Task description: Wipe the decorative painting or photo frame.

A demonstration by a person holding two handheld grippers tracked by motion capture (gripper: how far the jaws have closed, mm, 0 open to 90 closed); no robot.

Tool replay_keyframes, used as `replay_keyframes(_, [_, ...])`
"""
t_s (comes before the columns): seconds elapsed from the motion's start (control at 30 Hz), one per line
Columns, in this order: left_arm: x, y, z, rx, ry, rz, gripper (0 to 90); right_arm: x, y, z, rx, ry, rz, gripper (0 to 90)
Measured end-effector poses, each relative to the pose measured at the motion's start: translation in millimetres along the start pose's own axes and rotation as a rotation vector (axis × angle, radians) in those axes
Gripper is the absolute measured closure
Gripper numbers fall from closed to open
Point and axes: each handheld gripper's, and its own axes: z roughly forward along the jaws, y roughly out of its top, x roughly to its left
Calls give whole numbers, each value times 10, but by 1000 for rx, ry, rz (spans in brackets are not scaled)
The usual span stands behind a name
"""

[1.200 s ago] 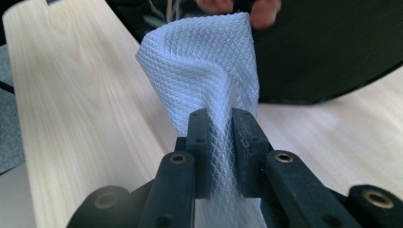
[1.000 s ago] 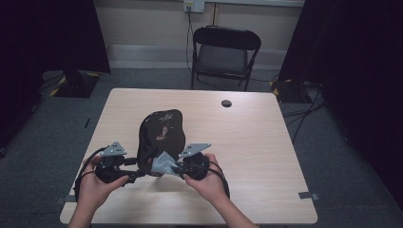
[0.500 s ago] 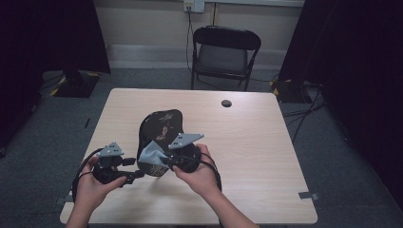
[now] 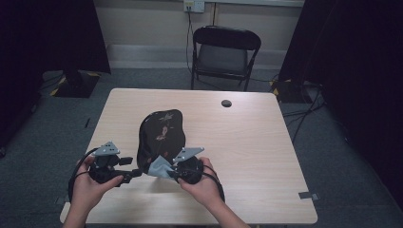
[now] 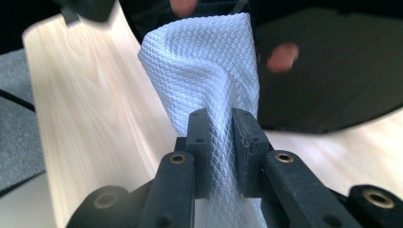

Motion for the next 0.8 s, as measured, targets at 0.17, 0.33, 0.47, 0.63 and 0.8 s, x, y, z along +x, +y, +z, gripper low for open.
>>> replay_keyframes(0.17, [4,14,-39,-13,7,0,340,-25,-145,121,43,-1,12,790])
replay_keyframes(0.33, [22,15,-89,-21,14,-3,336,-48,-275,241,83,-6,24,790])
replay_keyframes(0.47, [45,12,-128,-33,22,-10,334,-52,-353,297,106,-8,24,790])
replay_keyframes(0.63, [103,-11,-189,-45,34,-26,327,-37,-252,152,68,-4,15,790])
replay_keyframes(0.8, [141,-35,-198,-35,47,-32,319,-3,-27,-102,-8,-6,-13,790])
